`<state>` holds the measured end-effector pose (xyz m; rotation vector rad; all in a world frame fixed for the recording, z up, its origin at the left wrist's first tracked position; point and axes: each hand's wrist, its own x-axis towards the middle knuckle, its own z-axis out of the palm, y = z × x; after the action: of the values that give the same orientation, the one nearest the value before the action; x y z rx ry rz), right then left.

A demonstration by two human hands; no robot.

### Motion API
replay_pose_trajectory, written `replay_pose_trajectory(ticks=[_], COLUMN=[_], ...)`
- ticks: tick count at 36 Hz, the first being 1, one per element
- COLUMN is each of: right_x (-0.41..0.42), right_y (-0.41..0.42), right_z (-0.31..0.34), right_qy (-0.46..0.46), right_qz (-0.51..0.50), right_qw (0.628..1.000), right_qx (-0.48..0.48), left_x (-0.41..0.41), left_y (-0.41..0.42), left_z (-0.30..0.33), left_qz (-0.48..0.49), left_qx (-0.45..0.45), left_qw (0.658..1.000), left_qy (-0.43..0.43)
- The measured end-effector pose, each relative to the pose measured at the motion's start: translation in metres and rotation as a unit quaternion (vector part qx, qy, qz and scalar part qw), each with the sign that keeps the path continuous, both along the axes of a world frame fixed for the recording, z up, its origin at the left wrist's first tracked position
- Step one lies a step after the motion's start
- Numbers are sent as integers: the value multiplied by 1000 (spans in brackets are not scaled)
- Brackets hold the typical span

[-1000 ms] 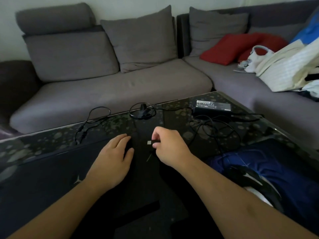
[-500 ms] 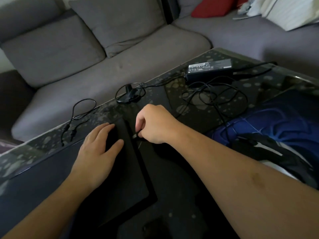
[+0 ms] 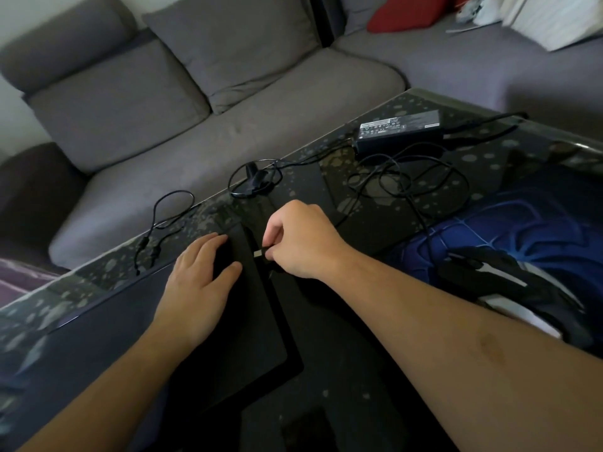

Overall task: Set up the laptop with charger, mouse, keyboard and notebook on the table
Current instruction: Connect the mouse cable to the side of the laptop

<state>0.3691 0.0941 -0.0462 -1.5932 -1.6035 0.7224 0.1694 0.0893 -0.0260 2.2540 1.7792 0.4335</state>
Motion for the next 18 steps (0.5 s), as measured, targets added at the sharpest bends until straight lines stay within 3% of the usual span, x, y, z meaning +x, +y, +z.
replay_pose_trajectory(ticks=[6,12,18], right_x=[15,-1,4], right_y=[-4,3,5], right_z=[5,-3,-1], right_qy=[15,-2,-28], right_qz=[64,5,25], right_qw=[998,1000,999], right_qx=[-19,7,-8], left_x=[1,2,3], left_y=[0,-1,-2], left_z=[0,1,2], left_qz=[0,1,-1], left_qx=[7,1,2], left_qw=[1000,1000,1000], left_qy=[5,9,10])
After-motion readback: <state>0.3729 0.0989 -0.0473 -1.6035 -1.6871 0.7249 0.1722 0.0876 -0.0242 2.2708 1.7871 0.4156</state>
